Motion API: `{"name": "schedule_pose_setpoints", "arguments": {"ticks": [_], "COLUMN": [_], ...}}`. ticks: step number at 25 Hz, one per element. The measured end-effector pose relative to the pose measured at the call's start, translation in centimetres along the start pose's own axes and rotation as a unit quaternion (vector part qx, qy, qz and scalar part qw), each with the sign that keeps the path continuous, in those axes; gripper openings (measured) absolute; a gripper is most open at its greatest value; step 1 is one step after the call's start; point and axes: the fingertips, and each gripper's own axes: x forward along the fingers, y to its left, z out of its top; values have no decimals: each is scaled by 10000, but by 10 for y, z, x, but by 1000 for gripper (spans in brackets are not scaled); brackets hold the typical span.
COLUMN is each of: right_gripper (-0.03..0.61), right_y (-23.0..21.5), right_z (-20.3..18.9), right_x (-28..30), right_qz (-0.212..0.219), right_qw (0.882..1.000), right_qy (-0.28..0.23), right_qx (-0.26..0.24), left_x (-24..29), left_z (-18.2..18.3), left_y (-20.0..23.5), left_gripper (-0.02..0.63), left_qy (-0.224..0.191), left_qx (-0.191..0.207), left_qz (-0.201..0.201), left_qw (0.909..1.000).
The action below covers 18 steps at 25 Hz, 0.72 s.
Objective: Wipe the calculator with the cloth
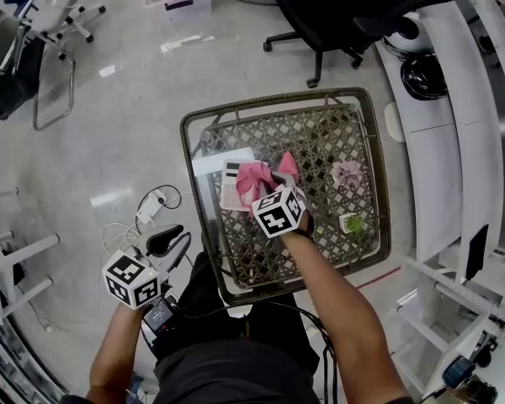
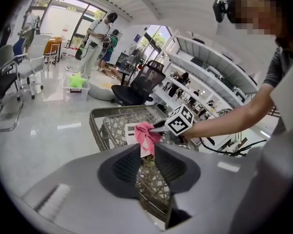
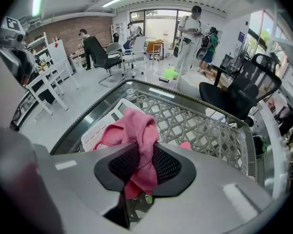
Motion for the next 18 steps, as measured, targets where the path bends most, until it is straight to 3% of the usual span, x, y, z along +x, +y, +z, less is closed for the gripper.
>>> {"name": "schedule_pose_setpoints", "arguments": {"ticks": [9, 18], "right_gripper": [78, 78], "right_y": [5, 9], "right_z": [5, 9], "right_x": [1, 4], "right_qz": [-111, -9], "right_qw": [9977, 9988], "right_qy": [96, 69], "right_qx": [-662, -476], "left_x": [10, 9], "left_z": [3, 6], "left_y": [4, 10], "left_gripper": [107, 109], "left_qy": [31, 66], "left_qx": [-16, -3], "left_qz": [-22, -7], "left_qw": [10000, 10000]}}
